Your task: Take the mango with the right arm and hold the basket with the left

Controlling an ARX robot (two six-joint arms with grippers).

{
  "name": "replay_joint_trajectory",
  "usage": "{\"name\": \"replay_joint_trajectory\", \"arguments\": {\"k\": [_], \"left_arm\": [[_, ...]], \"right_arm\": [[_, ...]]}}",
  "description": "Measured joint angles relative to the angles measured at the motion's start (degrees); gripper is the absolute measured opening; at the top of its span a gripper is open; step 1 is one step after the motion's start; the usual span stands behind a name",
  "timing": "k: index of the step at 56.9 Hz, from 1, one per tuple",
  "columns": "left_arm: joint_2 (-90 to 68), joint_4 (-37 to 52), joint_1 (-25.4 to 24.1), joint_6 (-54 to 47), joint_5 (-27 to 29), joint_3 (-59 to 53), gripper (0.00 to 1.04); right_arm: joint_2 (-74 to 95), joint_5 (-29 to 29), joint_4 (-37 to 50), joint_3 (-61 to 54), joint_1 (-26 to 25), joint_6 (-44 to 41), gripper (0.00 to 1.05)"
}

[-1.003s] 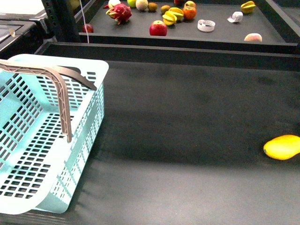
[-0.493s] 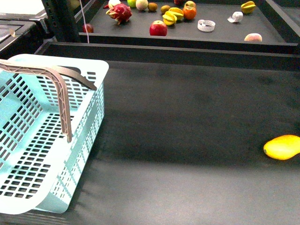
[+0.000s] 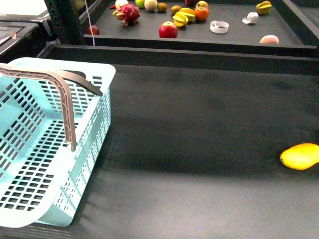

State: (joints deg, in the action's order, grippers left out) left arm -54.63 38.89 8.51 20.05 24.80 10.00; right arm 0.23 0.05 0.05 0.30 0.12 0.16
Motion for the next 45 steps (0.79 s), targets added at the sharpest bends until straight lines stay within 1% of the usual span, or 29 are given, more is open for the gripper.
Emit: {"name": "replay_joint_trajectory", "arguments": {"k": [7, 19, 27, 33, 45], "left_arm": [[-13.09, 2.01, -2.84, 7.34, -3.76, 4.70, 0.99], [-29.88, 5.16, -6.64, 20.02, -10.99, 12.55, 0.99], [-37.13, 5.53, -7.08, 25.83, -14.10, 16.70, 0.99], [-42.29, 8.02, -7.02, 30.14, -16.17, 19.37, 0.99], [-49.86, 9.79, -6.99, 34.64, -17.62, 24.00, 0.99]], "right_arm": [[0.00, 0.00, 0.00, 0.00, 0.00, 0.00, 0.97], [0.00, 0.00, 0.00, 0.00, 0.00, 0.00, 0.97], [0.00, 0.00, 0.00, 0.00, 0.00, 0.00, 0.97], [0.00, 0.00, 0.00, 0.00, 0.00, 0.00, 0.97], [0.00, 0.00, 0.00, 0.00, 0.00, 0.00, 0.97]]}}
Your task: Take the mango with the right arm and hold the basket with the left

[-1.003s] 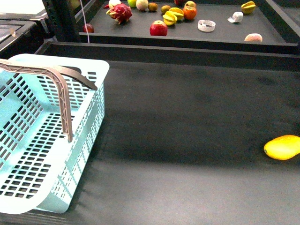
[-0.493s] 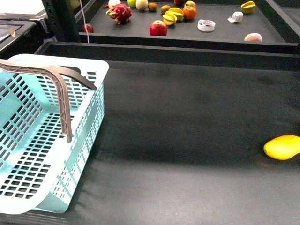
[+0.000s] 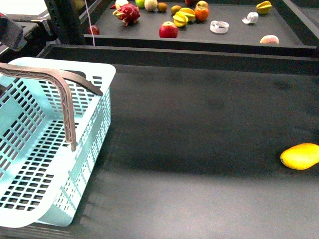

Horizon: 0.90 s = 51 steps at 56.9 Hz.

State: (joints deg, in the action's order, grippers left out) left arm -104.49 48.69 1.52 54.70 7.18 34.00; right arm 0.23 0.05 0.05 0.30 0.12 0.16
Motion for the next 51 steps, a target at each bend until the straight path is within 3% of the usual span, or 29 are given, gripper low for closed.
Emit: {"name": "replay_joint_trajectory", "arguments": {"k": [23, 41, 51], "left_arm": [[-9.01, 2.73, -4.92, 2.29, -1.84, 7.72, 0.98], [-10.23, 3.13, -3.91, 2.99, -1.49, 7.85, 0.31], [-7.58, -0.72, -3.87, 10.95, 0.02, 7.43, 0.11]], "right_arm": [[0.00, 0.00, 0.00, 0.00, 0.00, 0.00, 0.97], [0.00, 0.00, 0.00, 0.00, 0.00, 0.00, 0.97], [0.00, 0.00, 0.00, 0.00, 0.00, 0.00, 0.97]]}}
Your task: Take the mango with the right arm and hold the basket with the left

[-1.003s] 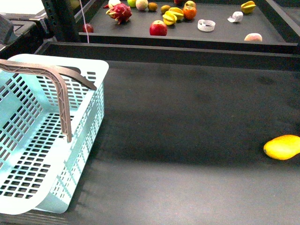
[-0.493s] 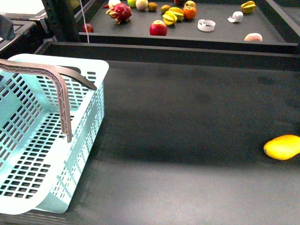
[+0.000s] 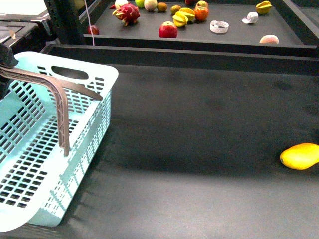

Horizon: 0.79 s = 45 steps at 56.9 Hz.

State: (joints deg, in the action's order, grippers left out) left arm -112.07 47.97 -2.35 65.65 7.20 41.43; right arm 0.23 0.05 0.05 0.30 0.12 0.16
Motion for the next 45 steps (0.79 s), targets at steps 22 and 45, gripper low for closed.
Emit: {"name": "replay_joint_trajectory", "arguments": {"k": [22, 45], "left_arm": [[13.11, -2.36, 4.09, -9.86, -4.83, -2.54, 0.08], [21.51, -0.07, 16.24, -30.08, -15.67, -6.86, 0.08]], "right_arm": [[0.00, 0.00, 0.00, 0.00, 0.00, 0.00, 0.97], [0.00, 0.00, 0.00, 0.00, 0.00, 0.00, 0.97]]}}
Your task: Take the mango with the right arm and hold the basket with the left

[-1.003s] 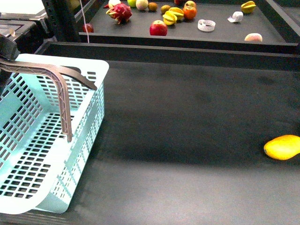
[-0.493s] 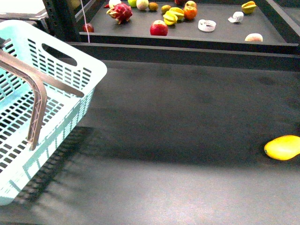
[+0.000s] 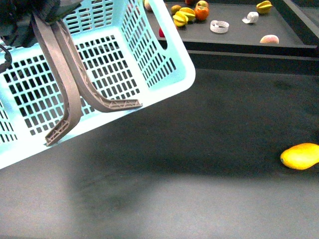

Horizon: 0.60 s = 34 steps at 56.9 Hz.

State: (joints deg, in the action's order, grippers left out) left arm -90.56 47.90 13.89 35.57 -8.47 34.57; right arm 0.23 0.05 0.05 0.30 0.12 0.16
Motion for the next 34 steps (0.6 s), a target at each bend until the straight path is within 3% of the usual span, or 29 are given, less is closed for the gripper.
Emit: {"name": "replay_joint_trajectory", "arguments": {"k": [14, 34], "left_arm": [[-0.15, 1.68, 6.60, -10.73, -4.02, -1.46, 0.08], [-5.20, 6.91, 8.74, -14.80, -13.57, -2.23, 0.08]], "right_arm": [[0.00, 0.02, 0.00, 0.00, 0.00, 0.00, 0.97], [0.00, 0.00, 0.00, 0.00, 0.00, 0.00, 0.97]]}}
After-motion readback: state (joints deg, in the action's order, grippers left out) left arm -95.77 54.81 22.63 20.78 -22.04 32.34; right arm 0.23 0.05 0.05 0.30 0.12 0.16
